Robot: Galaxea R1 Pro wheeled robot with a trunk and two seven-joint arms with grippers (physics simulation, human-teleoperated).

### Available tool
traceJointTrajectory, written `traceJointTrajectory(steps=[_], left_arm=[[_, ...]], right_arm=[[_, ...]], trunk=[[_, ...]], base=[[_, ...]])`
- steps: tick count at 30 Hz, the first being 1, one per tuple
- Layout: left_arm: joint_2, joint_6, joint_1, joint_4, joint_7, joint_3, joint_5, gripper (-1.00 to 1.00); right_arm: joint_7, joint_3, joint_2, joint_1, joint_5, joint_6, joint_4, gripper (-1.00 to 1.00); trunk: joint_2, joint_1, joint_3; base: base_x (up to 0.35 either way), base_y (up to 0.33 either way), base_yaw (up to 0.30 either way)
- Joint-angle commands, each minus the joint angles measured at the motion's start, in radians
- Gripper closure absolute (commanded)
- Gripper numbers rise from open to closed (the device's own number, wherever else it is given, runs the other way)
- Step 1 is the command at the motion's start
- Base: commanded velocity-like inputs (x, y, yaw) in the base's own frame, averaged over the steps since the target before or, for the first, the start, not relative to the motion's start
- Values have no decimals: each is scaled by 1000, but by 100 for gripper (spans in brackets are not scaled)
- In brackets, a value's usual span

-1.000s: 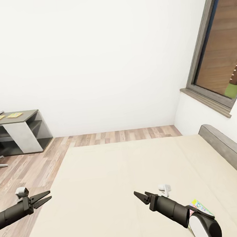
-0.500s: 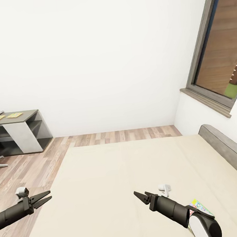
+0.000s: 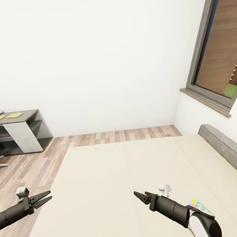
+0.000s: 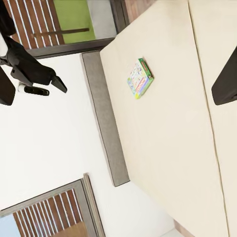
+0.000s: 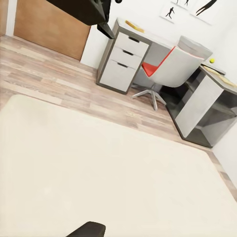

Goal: Put all the toys in the child's room - the three board games (two on the bed and one on the table), the two jigsaw puzzles on the table, and the tennis ball on the table - inside the toy box on the table in the child's room.

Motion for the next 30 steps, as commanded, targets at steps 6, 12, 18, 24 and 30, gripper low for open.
traceJointTrajectory(steps=[6, 12, 18, 24, 30], left_arm=[[0, 11, -1, 0, -4, 0, -1, -100], [0, 11, -1, 0, -4, 1, -1, -100], [0, 11, -1, 0, -4, 0, -1, -100], [0, 11, -1, 0, -4, 1, -1, -100], [0, 11, -1, 0, -4, 0, -1, -100]], right_arm=[[0, -1, 1, -1, -5, 7, -1, -100], [0, -1, 1, -1, -5, 7, -1, -100], [0, -1, 1, -1, -5, 7, -1, -100], [0, -1, 1, -1, -5, 7, -1, -100], [0, -1, 1, -1, -5, 7, -1, -100]], trunk=[[-2, 1, -2], [-2, 1, -2], [-2, 1, -2], [-2, 1, -2], [-2, 1, -2]], base=[[-11, 0, 0], [-2, 0, 0], [0, 0, 0], [0, 0, 0], [-1, 0, 0]])
